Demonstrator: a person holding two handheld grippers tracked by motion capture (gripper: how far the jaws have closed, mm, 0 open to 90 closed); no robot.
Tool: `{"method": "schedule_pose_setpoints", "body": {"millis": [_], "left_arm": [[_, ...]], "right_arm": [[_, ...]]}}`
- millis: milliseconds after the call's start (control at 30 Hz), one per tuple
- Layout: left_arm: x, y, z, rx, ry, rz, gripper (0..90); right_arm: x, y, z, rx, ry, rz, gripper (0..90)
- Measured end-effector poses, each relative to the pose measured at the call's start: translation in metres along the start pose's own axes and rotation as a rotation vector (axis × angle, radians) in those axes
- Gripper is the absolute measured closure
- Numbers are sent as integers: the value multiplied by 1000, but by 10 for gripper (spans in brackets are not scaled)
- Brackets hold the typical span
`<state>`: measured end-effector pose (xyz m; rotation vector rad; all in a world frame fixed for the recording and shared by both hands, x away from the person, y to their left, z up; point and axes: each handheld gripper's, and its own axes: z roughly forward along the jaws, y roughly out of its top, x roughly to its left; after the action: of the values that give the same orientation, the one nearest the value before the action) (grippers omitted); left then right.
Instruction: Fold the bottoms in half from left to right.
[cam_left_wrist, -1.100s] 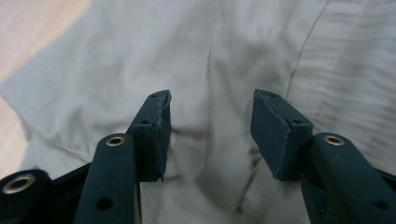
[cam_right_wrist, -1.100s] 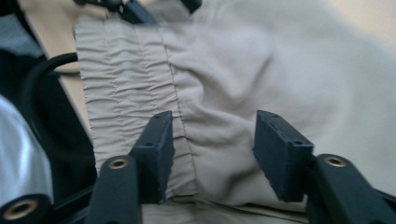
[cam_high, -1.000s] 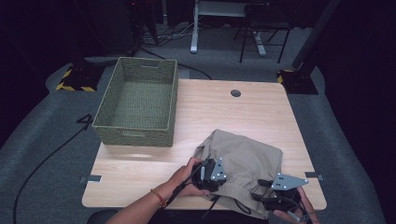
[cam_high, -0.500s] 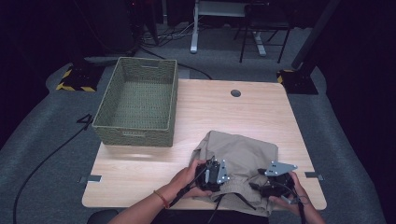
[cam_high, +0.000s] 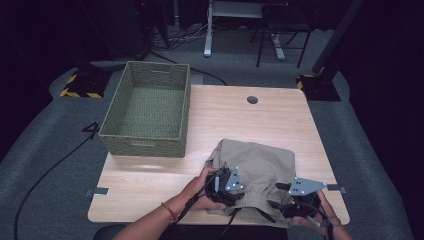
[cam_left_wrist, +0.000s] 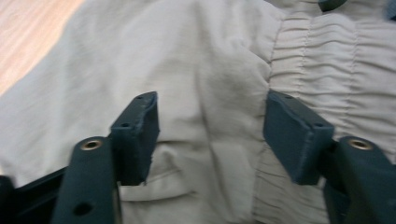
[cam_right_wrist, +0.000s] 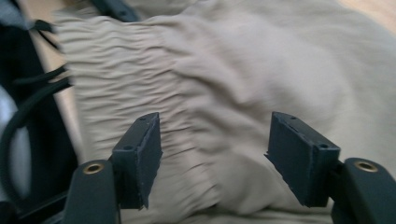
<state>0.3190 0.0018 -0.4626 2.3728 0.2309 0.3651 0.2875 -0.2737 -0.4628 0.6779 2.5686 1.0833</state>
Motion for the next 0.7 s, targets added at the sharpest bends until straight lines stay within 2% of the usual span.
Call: {"method": "schedule_pose_setpoints", "body": {"millis": [67,100,167,200,267,367,433,533,600,667,700], "left_arm": [[-2,-3,1,-4,-12,-16,384],[-2,-4,2,1,-18,-20,384],[-3,-9,6,-3,-21,-44,387],[-4,-10,7,0,-13,-50,389],[-11,-13,14,27,40,-43,435],[-16,-14,15,16,58,-63,490],[-19,-14,15,20,40,-86,495],[-22,-15,10,30,-45,-123,490],[-26,-17,3,35,-60,-119,438],[-25,-20,-8,24,-59,-118,358],[-22,-21,-16,14,-56,-128,324]], "right_arm": [[6,-6,4,36,25,14,354],[9,-10,8,51,22,13,352],[10,-16,11,43,16,34,346],[9,-17,11,39,21,55,337],[7,-19,11,41,16,66,317],[5,-22,13,26,20,83,300],[3,-24,12,25,27,95,298],[3,-25,7,37,54,95,299],[2,-27,0,27,86,92,289],[-1,-26,-9,-4,86,89,286],[-3,-25,-14,-20,69,89,288]]}}
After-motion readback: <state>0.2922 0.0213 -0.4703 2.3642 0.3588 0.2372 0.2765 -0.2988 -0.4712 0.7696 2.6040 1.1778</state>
